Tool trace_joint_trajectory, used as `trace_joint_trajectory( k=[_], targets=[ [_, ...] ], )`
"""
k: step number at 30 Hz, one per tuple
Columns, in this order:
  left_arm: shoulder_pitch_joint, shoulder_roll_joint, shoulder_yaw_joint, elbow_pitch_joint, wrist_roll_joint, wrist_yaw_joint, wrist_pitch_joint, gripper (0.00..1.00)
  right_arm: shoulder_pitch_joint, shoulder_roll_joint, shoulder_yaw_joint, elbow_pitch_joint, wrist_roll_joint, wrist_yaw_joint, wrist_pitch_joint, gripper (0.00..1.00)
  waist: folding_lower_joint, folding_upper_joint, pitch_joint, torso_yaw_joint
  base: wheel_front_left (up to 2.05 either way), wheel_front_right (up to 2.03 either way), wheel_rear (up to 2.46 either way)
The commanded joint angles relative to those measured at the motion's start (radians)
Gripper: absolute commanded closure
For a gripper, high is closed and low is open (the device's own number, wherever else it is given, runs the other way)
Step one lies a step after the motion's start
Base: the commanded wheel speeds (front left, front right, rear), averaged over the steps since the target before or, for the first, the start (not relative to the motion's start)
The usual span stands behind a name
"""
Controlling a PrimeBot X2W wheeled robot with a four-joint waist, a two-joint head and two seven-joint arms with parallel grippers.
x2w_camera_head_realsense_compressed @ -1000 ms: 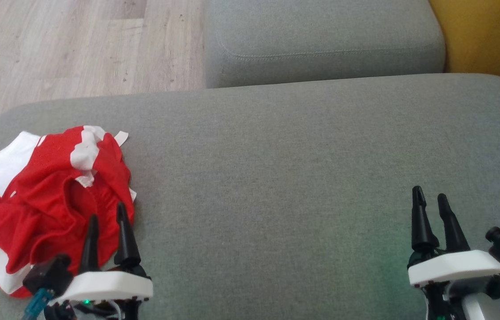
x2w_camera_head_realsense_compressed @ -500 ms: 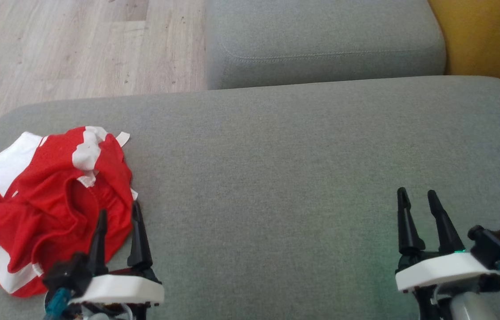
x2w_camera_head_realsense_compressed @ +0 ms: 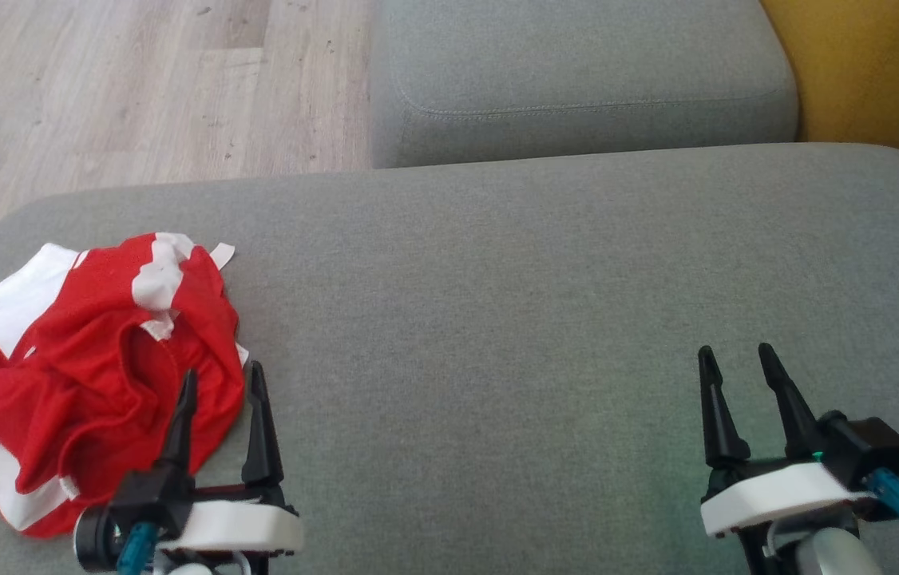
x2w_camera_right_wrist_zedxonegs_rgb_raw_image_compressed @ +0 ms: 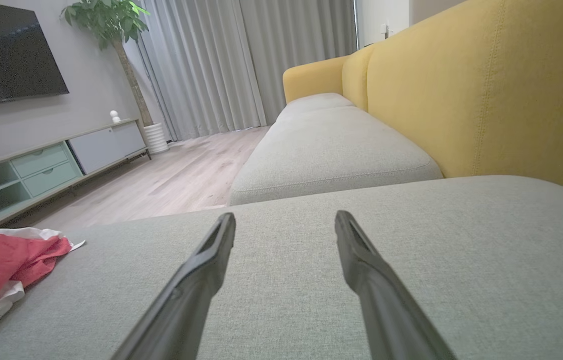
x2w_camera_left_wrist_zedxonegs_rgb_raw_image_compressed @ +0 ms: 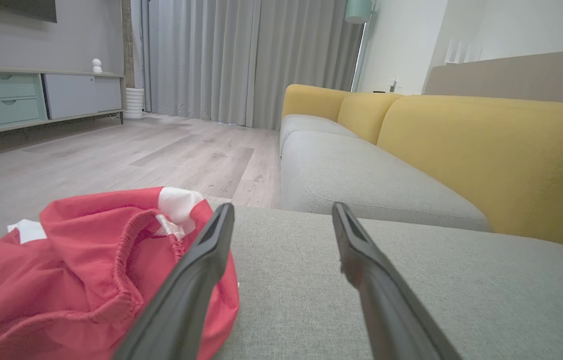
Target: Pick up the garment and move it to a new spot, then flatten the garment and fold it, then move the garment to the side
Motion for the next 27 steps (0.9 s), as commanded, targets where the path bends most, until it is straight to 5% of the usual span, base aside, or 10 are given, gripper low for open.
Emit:
trace_joint_trajectory(
  k=[1,12,27],
  targets=[
    [-0.022,0.009,0.018,-0.032,0.043,0.008,-0.016,0.00,-0.019,-0.009,0.021,-0.028,-0.042,0.004,-0.018,0.00,0.0000,0.0000,-0.001,-0.002,0.00,0.00,0.00],
    [-0.019,0.010,0.009,-0.027,0.181,0.017,-0.048,0.00,-0.016,-0.010,0.012,-0.022,-0.172,0.005,-0.050,0.00,0.0000,0.0000,-0.007,-0.006,0.00,0.00,0.00],
    [-0.022,0.010,0.006,-0.001,0.187,0.016,-0.048,0.00,-0.012,-0.010,-0.005,-0.013,-0.169,0.005,-0.051,0.00,0.0000,0.0000,-0.010,-0.004,0.00,0.00,0.00]
  ],
)
